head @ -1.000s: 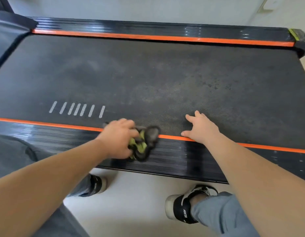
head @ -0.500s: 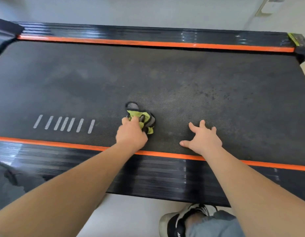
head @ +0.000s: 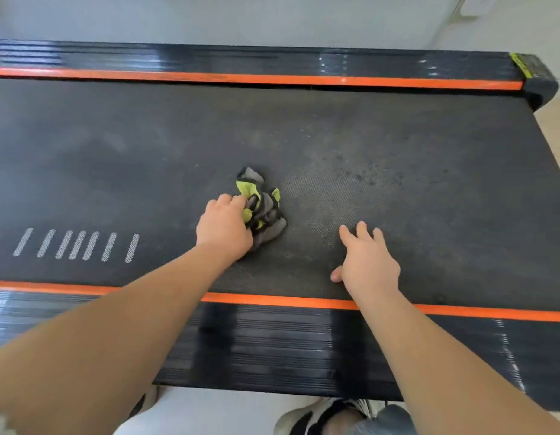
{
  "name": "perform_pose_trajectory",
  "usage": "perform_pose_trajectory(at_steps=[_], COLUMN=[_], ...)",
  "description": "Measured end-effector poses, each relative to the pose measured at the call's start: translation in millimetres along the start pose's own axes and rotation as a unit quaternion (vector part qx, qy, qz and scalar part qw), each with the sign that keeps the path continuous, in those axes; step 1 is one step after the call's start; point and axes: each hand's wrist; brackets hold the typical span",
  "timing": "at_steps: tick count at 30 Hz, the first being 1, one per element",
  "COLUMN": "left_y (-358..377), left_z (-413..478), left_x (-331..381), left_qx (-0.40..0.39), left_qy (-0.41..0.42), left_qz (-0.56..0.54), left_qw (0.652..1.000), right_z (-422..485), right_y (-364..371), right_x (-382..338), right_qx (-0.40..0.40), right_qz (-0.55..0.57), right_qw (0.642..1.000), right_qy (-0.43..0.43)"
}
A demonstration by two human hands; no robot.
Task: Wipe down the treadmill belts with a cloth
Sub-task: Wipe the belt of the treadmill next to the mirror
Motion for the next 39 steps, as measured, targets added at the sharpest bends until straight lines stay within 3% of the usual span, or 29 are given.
perform_pose_trajectory(at_steps=[3,5,7,9,12,14,16,18,21,23,26,29,30,33,35,37,39], left_y=[14.2,24.9,28.9,22.4,7.3,5.1,11.7,23.9,28.5,21.0,9.7,12.4,17.5,21.9,14.2,8.3,-0.4], left_z=[-30.1,-56.1,-64.0,-43.6,-0.8,10.2,-1.1,-26.4,-62.3,-45.9,-9.8,-19.3,-32.6,-71.9,-63.2,-43.3,-28.9], left_x=[54.0,89.3,99.6,81.5,27.5,6.6,23.7,56.2,82.9,67.1,29.6,31.5,45.6,76.4,71.3,57.6,46.8], left_qx=[-0.032,-0.087,-0.115,-0.089,-0.035,-0.013,-0.032,-0.072,-0.159,-0.158,-0.092,-0.025,-0.05,-0.179,-0.201,-0.163,-0.09], left_qy=[0.012,0.085,0.163,0.19,0.087,-0.002,-0.035,0.021,0.18,0.224,0.133,0.001,0.013,0.162,0.199,0.166,0.063], left_qz=[-0.092,-0.147,-0.127,-0.053,0.004,-0.013,-0.05,-0.082,-0.118,-0.079,-0.009,-0.089,-0.098,-0.118,-0.107,-0.09,-0.149], left_qw=[0.995,0.982,0.972,0.976,0.996,1.0,0.998,0.994,0.964,0.959,0.987,0.996,0.994,0.963,0.953,0.968,0.983], right_z=[9.5,13.7,16.0,18.1,18.4,19.1,19.5,20.2,18.6,18.3,19.0,17.7,16.6,14.4,14.1,13.5,12.0], right_y=[-1.8,-3.0,-4.1,-4.0,-2.6,-2.2,-4.3,-6.8,-9.7,-9.4,-6.1,-1.1,-2.2,-7.0,-8.7,-9.8,-10.5], right_x=[8.2,10.7,10.4,11.2,12.9,11.8,9.7,7.0,5.5,8.1,10.9,10.2,9.8,7.3,6.5,7.3,7.6], right_qx=[-0.029,-0.038,-0.035,-0.053,-0.063,-0.064,-0.074,-0.077,-0.057,-0.076,-0.102,-0.078,-0.076,-0.07,-0.072,-0.087,-0.099], right_qz=[0.045,0.068,0.063,0.064,0.061,0.054,0.044,0.043,0.035,0.036,0.042,0.029,0.032,0.033,0.033,0.048,0.066], right_qw=[0.997,0.995,0.996,0.995,0.995,0.995,0.994,0.993,0.995,0.994,0.992,0.994,0.994,0.994,0.994,0.992,0.99], right_qy=[0.054,0.064,0.062,0.056,0.056,0.059,0.066,0.074,0.072,0.067,0.064,0.069,0.071,0.073,0.076,0.075,0.081])
Point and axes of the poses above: each hand's wrist, its own z-axis towards the middle knuckle, its own y-axis out of the palm, x = y × z, and after that the axes turned 7 degrees about y, right-handed
